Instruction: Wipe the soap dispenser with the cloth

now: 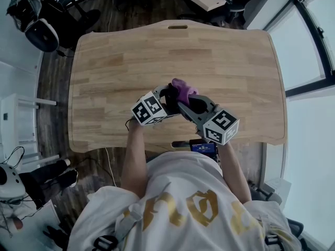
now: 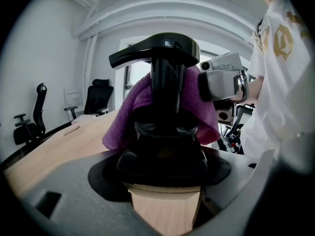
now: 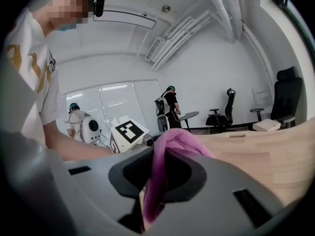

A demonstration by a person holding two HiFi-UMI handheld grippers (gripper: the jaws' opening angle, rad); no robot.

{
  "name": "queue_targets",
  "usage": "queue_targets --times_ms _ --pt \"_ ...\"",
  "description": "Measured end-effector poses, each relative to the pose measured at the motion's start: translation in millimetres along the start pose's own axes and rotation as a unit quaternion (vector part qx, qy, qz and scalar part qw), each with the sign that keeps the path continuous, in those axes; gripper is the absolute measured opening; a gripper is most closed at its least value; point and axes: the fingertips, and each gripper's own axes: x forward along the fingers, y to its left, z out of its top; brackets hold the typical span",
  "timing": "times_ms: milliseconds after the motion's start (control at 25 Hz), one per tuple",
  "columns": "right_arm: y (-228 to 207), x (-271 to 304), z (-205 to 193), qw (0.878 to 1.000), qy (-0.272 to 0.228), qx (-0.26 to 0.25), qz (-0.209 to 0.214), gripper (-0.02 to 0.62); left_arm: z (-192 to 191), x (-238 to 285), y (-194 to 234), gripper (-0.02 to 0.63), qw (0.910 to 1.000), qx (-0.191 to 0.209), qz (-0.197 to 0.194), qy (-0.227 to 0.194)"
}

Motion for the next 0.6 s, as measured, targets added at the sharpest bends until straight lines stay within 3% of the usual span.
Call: queue_targets --times_ms 320,600 --pt "23 9 -5 0.998 0.012 -0.001 0.054 0.052 2 -1 1 0.364 1.0000 0.003 -0.001 -0.001" --pt "27 12 -7 0.997 0.026 0.002 0.068 0.052 0 -3 2 0.364 1.0000 0.004 0.003 0.004"
